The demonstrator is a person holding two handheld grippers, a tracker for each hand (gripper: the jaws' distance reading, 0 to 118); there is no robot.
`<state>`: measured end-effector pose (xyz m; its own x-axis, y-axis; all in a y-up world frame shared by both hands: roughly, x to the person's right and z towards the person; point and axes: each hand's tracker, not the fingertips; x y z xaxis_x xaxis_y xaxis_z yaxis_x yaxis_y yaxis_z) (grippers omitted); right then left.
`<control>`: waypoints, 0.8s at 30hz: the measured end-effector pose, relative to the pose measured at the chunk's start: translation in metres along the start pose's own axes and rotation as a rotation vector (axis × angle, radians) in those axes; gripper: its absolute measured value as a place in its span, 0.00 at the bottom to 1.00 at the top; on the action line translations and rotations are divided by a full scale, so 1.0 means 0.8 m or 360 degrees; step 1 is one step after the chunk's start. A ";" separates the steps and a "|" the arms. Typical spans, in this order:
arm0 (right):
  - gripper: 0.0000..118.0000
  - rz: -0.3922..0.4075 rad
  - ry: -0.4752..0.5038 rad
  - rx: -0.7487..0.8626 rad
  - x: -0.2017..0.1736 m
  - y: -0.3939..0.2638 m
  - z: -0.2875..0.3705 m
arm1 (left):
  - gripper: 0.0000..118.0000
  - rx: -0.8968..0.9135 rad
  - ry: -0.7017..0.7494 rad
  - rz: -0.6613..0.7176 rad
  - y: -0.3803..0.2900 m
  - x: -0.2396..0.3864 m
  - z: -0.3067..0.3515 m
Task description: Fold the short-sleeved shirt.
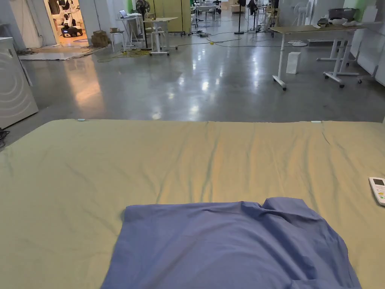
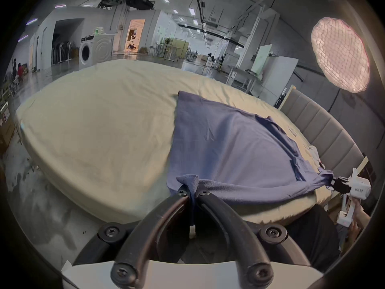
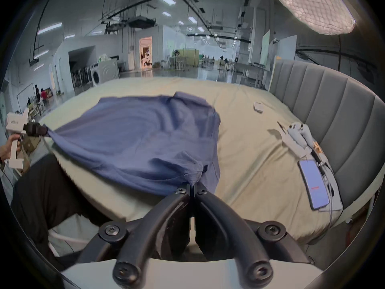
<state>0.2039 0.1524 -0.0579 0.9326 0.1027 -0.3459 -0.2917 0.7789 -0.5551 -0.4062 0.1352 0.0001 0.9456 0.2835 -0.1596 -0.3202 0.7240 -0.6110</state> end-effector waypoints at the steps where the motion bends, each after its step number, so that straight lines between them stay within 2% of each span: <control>1: 0.02 -0.0003 0.0006 -0.0017 -0.003 -0.006 -0.002 | 0.03 -0.0014 0.0007 -0.0001 -0.001 0.001 -0.003; 4: 0.02 -0.0031 -0.0005 -0.0062 0.014 -0.039 -0.025 | 0.03 -0.0022 0.0021 -0.0040 0.001 -0.007 -0.014; 5: 0.03 -0.0029 0.0004 -0.0066 0.015 -0.042 -0.027 | 0.08 -0.0006 0.0018 -0.0058 0.001 -0.008 -0.016; 6: 0.11 -0.0016 0.0014 -0.0079 0.016 -0.044 -0.031 | 0.24 0.0009 0.0006 -0.0080 -0.003 -0.017 -0.019; 8: 0.50 -0.0005 0.0022 -0.0124 0.029 -0.060 -0.045 | 0.59 0.0019 0.0059 -0.0115 -0.001 -0.019 -0.018; 9: 0.58 -0.0014 0.0030 -0.0138 0.034 -0.064 -0.045 | 0.67 0.0020 0.0114 -0.0106 0.001 -0.021 -0.015; 11: 0.60 -0.0087 0.0023 -0.0161 0.030 -0.055 -0.027 | 0.69 0.0064 0.0125 -0.0057 0.001 -0.029 0.000; 13: 0.55 -0.0094 -0.0038 -0.0106 0.035 -0.055 -0.022 | 0.71 0.0131 0.0109 -0.0057 0.012 -0.019 0.025; 15: 0.56 -0.0221 -0.0085 -0.0028 0.027 -0.037 -0.009 | 0.71 0.0234 0.0125 -0.0186 0.022 0.013 0.053; 16: 0.56 -0.0300 -0.0061 0.0042 0.025 -0.026 -0.001 | 0.71 0.0300 0.0112 -0.0253 0.026 0.030 0.066; 18: 0.56 -0.0361 -0.0032 0.0167 0.015 0.000 0.014 | 0.71 0.0380 0.0108 -0.0362 0.038 0.068 0.087; 21: 0.56 -0.0348 -0.0029 0.0431 -0.025 0.065 0.062 | 0.71 0.0560 0.0123 -0.0526 0.057 0.129 0.122; 24: 0.56 -0.0304 -0.0028 0.0626 -0.058 0.113 0.100 | 0.70 0.0712 0.0035 -0.0589 0.069 0.176 0.143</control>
<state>0.1510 0.2675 -0.0316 0.9665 -0.0581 -0.2500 -0.0137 0.9610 -0.2761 -0.2974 0.2871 0.0327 0.9987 -0.0490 -0.0168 0.0434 0.9690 -0.2430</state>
